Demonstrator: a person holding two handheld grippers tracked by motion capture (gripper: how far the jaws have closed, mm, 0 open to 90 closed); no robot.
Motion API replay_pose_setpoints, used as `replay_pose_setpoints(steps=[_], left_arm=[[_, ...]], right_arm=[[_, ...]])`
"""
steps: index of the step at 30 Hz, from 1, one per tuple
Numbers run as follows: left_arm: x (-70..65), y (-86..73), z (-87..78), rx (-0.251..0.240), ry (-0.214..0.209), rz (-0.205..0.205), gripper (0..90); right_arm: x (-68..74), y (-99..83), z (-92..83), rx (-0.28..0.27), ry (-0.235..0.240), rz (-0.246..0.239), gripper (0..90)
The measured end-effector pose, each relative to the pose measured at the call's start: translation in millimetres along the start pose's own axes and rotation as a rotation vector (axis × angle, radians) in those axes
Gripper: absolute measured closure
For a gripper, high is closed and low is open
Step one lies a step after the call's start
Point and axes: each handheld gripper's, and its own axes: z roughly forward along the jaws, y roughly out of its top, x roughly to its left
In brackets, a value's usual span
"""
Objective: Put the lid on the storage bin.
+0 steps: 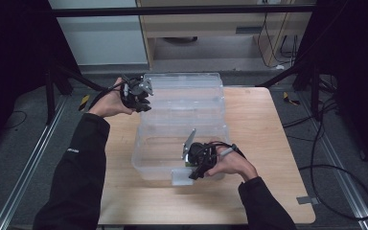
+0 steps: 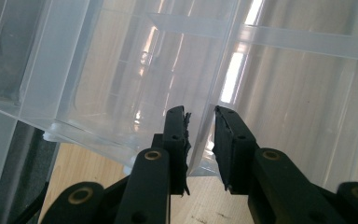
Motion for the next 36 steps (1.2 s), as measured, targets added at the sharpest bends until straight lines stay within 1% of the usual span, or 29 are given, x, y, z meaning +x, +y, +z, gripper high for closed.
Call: replay_pose_setpoints(steps=[3, 4, 7, 15, 17, 18, 20, 23, 25, 28, 29, 31, 32, 36], left_arm=[[1.1, 1.4, 0.3, 0.006, -0.016, 0.002, 75.2], [0.9, 2.4, 0.0, 0.015, -0.021, 0.003, 75.6], [0.0, 4.7, 0.3, 0.021, -0.028, 0.011, 76.5], [1.3, 5.5, 0.5, 0.018, -0.026, 0.023, 76.2], [1.2, 5.1, -0.7, -0.001, -0.016, 0.01, 74.1], [1.5, 5.7, -2.1, -0.013, -0.014, 0.012, 72.2], [2.1, 7.8, -4.9, -0.043, -0.009, 0.012, 71.4], [1.6, 13.6, -6.4, -0.07, -0.003, 0.017, 69.6], [1.4, 18.0, -5.1, -0.068, -0.013, 0.026, 69.2], [0.2, 24.5, -0.5, -0.066, -0.028, 0.028, 68.9], [0.0, 26.6, 1.1, -0.066, -0.027, 0.032, 68.8], [-0.3, 30.6, 4.5, -0.057, -0.035, 0.046, 69.5], [-0.6, 32.4, 6.5, -0.052, -0.037, 0.047, 69.6], [-1.1, 36.8, 10.3, -0.043, -0.056, 0.056, 70.7]], right_arm=[[0.2, 0.0, -0.1, 0.002, -0.001, 0.003, 64.1], [0.1, 0.0, 0.0, 0.0, -0.001, 0.001, 64.1], [0.1, -0.2, 0.0, -0.002, -0.001, 0.001, 64.1], [-0.1, -0.2, -0.1, -0.001, 0.001, 0.001, 64.1], [0.0, 0.0, 0.0, 0.0, -0.001, 0.003, 64.1], [0.2, 0.2, -0.1, 0.003, -0.001, 0.005, 64.1], [0.3, 0.1, -0.1, 0.003, -0.002, 0.005, 64.1], [0.2, -0.3, -0.1, -0.001, 0.0, 0.001, 64.1], [0.2, -0.2, -0.1, 0.0, 0.001, 0.001, 64.1], [0.3, -0.1, 0.0, -0.001, -0.001, 0.0, 64.1], [0.4, -0.1, 0.0, 0.0, -0.001, 0.001, 64.1], [0.6, -0.1, -0.2, 0.002, -0.001, 0.001, 64.1], [0.6, -0.1, -0.2, 0.002, -0.001, 0.001, 64.1], [0.6, -0.2, -0.1, -0.001, -0.003, 0.002, 64.1]])
